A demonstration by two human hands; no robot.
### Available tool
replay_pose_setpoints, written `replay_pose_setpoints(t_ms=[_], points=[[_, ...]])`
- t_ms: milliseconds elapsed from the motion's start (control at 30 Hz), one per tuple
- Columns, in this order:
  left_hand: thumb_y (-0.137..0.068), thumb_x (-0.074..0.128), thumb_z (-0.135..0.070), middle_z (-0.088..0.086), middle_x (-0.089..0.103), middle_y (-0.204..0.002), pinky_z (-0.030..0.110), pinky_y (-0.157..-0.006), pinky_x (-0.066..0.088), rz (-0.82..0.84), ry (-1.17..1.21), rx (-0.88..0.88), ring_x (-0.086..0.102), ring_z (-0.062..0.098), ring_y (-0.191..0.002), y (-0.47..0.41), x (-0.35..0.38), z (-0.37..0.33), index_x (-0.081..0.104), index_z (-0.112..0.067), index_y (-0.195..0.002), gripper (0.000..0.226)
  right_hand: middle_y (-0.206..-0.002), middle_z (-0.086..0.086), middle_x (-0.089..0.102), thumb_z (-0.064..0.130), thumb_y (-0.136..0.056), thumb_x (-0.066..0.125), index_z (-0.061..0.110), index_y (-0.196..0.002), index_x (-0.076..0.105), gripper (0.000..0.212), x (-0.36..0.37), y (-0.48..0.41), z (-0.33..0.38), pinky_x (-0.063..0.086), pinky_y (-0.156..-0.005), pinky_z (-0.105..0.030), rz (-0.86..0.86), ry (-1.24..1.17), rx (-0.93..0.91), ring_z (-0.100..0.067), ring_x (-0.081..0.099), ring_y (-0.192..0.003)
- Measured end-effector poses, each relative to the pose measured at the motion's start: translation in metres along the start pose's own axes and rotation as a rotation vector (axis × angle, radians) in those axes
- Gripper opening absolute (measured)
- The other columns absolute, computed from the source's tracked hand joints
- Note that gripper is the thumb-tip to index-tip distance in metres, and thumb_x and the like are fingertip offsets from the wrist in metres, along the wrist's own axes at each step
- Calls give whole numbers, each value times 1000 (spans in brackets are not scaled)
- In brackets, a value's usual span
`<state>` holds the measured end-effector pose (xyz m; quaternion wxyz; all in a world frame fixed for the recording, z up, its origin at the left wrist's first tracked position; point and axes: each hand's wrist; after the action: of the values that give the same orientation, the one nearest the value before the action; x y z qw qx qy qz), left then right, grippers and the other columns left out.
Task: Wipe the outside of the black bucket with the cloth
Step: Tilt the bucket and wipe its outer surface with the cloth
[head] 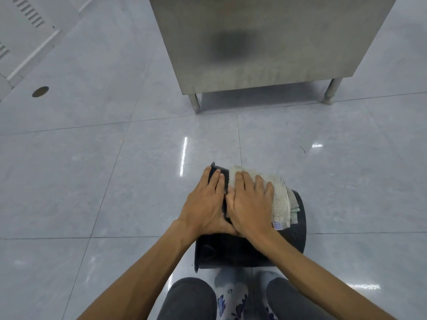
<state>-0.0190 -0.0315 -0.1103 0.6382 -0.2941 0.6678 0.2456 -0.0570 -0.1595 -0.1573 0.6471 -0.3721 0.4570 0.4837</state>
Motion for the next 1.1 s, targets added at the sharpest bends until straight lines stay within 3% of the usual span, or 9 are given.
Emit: replay_pose_setpoints(t_ms=[133, 267, 333, 467, 600, 667, 767, 933, 1100], points=[[-50, 55, -101, 20, 49, -146, 47, -119, 26, 20, 4, -51, 22, 34, -143, 5, -7, -5, 42, 4, -145, 142, -120, -3, 68, 41, -100, 25, 16, -119, 62, 49, -8, -23, 3, 39, -92, -52, 39, 29, 23, -30, 58, -102], [-50, 47, -105, 14, 10, -167, 43, -120, 18, 190, 38, -204, -6, 32, -154, 23, -7, -18, 10, -2, -158, 153, -117, -9, 68, 43, -102, 27, 16, -108, 64, 46, -19, -73, -14, 39, -94, -47, 454, -118, 141, -29, 55, -95], [-50, 44, -106, 15, 5, -168, 43, -122, 15, 202, 28, -225, -9, 32, -154, 28, -7, -21, 8, -2, -158, 154, -119, -10, 66, 43, -103, 26, 16, -111, 64, 47, -20, -80, -21, 38, -93, -45, 558, -129, 129, -29, 53, -95], [-50, 39, -108, 23, 19, -163, 50, -125, 11, 157, -16, -194, 4, 38, -153, 28, -1, -19, 21, 5, -155, 155, -119, -6, 67, 40, -104, 23, 18, -105, 58, 41, -21, -47, -32, 40, -94, -46, 352, -146, -15, -27, 55, -96], [-51, 33, -109, 28, 14, -163, 55, -124, 9, 168, -49, -166, -2, 38, -154, 24, -1, -17, 21, 11, -152, 158, -159, -1, 42, 46, -100, 13, 19, -154, 39, 66, -23, 22, -38, 22, -121, -48, 159, -134, -96, -28, 37, -145], [-53, 28, -109, 27, 9, -164, 55, -124, 8, 174, -49, -165, -7, 37, -154, 23, -3, -18, 19, 11, -152, 156, -166, 0, 32, 44, -102, 20, 20, -160, 32, 64, -21, 57, -40, 15, -125, -48, 95, -155, -108, -28, 25, -154], [-55, 25, -109, 24, 4, -165, 55, -124, 8, 190, -29, -161, -11, 35, -153, 26, -4, -20, 16, 9, -154, 154, -163, 3, 37, 45, -103, 30, 24, -158, 37, 59, -21, 75, -48, 21, -122, -46, 24, -131, -147, -26, 31, -151], [-53, 30, -109, 25, 7, -164, 57, -123, 9, 212, -64, -149, -14, 37, -152, 39, -5, -27, 16, 9, -154, 156, -156, 6, 46, 63, -99, 24, 36, -151, 42, 61, -27, 19, -57, 22, -116, -61, 127, 2, -83, -22, 44, -140], [-56, 34, -107, 25, 18, -163, 60, -121, 16, 194, -49, -186, -1, 38, -154, 55, 1, -38, 27, 8, -152, 150, -123, 0, 69, 67, -97, 12, 32, -115, 64, 65, -28, -41, -59, 31, -103, -55, 457, -146, 88, -26, 59, -112]])
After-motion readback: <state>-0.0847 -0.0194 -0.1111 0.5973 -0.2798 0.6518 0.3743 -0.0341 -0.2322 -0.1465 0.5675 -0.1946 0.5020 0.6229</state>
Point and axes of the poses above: each hand's wrist, its own y-axis away from the middle knuckle, its own x-axis out of the palm, z = x × y
